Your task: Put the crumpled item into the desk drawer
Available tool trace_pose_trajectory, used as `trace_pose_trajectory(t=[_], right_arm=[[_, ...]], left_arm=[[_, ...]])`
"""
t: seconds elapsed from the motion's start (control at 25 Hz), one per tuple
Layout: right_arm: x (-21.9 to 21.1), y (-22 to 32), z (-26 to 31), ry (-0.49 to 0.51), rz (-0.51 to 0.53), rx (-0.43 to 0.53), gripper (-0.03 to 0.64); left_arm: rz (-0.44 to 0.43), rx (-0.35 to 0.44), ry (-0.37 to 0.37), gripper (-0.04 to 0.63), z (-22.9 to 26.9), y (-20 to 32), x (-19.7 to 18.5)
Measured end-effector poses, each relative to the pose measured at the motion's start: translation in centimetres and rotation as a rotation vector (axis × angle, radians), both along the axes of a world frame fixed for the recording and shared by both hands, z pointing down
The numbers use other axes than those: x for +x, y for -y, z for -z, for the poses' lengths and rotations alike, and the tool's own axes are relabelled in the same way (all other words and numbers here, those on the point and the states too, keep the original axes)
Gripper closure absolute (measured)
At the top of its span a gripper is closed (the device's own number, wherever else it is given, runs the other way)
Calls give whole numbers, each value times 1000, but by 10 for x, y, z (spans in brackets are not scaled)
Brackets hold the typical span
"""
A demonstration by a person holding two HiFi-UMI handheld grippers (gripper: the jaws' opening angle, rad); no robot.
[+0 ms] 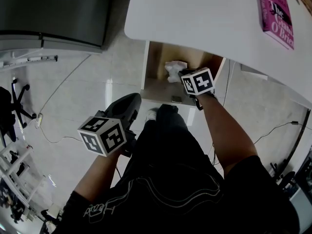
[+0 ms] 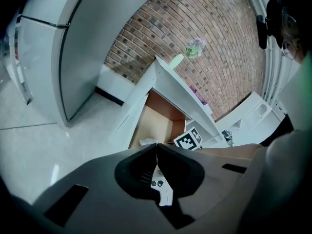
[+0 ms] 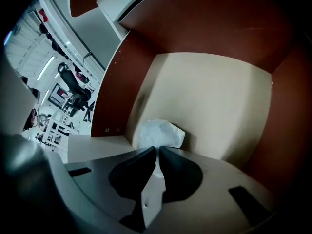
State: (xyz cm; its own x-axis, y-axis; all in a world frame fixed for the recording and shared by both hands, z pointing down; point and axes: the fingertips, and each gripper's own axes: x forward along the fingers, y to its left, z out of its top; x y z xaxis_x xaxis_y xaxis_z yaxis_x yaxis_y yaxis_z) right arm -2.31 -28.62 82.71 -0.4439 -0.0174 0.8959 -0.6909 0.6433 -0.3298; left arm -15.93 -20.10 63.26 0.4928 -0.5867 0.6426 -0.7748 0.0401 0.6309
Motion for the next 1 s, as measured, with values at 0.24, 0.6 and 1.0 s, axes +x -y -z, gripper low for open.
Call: trace_pose_trajectory(t=[0.24, 0.6, 1.0], right_arm=[[3, 2, -6, -19, -20, -25, 561], [6, 9, 47, 71, -160, -2, 407], [1, -25, 230, 330, -161, 150, 397]], left_arm=[[0, -1, -4, 574, -2, 3, -2], [-36, 42, -20, 572, 25, 15, 0], [-144, 142, -21, 574, 123, 3, 13]])
